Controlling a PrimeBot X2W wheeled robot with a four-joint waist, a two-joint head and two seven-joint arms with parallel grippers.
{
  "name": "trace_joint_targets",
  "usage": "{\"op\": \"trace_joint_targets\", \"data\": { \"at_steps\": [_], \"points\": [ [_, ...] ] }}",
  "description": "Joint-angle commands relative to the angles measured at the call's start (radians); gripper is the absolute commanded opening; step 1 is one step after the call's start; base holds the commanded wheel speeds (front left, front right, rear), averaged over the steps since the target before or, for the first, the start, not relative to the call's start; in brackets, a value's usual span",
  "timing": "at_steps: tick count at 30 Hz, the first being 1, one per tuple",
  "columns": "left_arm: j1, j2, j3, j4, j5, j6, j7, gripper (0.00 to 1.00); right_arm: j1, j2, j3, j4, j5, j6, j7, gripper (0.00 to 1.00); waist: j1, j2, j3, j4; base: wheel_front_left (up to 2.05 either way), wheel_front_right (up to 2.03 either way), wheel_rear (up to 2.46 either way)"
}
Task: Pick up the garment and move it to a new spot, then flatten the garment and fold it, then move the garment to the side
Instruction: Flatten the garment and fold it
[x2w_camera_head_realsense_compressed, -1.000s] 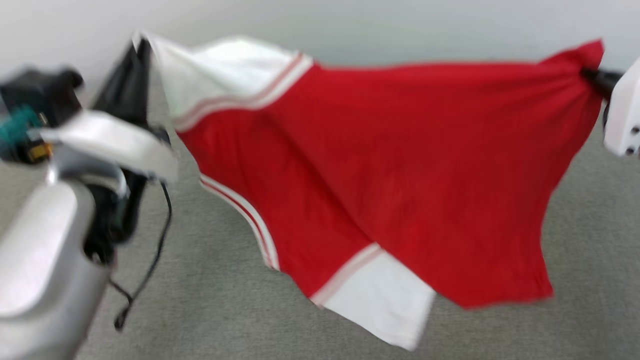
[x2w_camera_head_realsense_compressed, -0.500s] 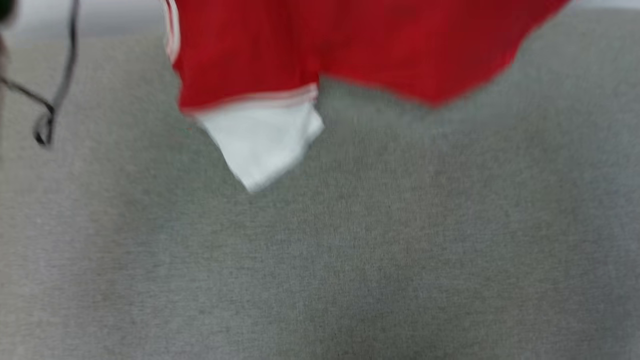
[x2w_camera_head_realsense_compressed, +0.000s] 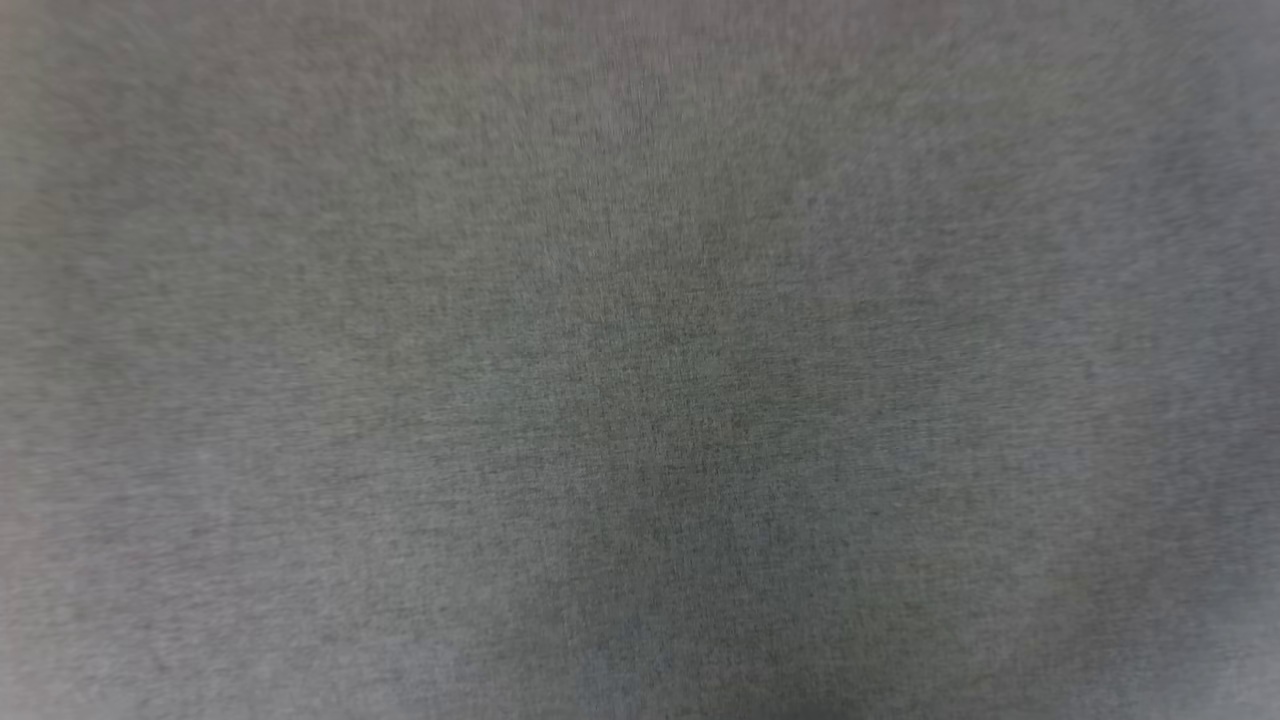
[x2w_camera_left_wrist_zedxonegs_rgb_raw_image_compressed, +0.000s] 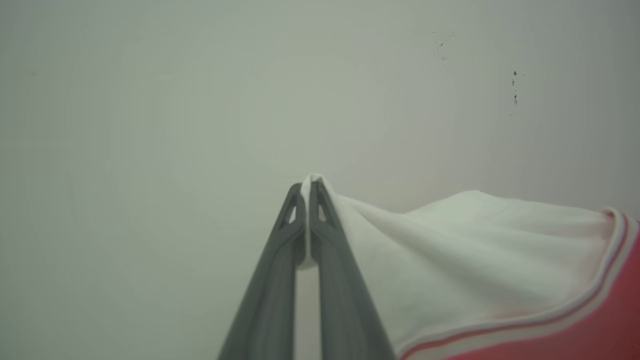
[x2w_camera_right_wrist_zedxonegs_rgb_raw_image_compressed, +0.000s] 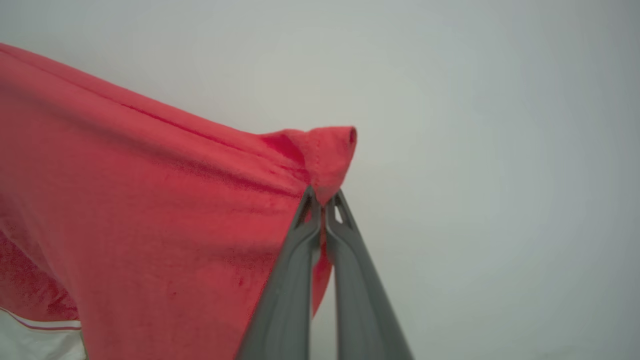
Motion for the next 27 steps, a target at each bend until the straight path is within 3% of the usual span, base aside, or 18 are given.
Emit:
{"op": "trace_joint_targets", "data": {
  "at_steps": [1, 7, 17, 27],
  "points": [
    [-0.026, 0.003, 0.001, 0.004, 0.010, 0.008, 0.002, 0.00, -0.037, 0.005, 0.010, 0.021, 0.000, -0.001, -0.028, 0.00, -0.0002, -0.0001, 0.078, -0.009, 0.00, 0.00, 0.00],
    [-0.066, -0.012, -0.006, -0.007, 0.016, 0.032, 0.005, 0.00, -0.147, 0.019, 0.060, 0.109, 0.014, -0.001, -0.136, 0.00, -0.0002, -0.0001, 0.160, -0.005, 0.00, 0.00, 0.00],
    [0.021, -0.038, 0.010, -0.032, -0.027, 0.062, -0.002, 0.00, -0.210, 0.020, 0.209, 0.262, 0.103, -0.001, -0.221, 0.00, -0.0002, -0.0001, 0.218, 0.005, 0.00, 0.00, 0.00],
    [0.191, -0.083, 0.036, 0.033, -0.115, 0.021, -0.081, 0.00, -0.092, -0.029, 0.366, 0.341, 0.246, -0.001, -0.289, 0.00, -0.0002, -0.0001, 0.148, 0.050, 0.00, 0.00, 0.00]
  ]
}}
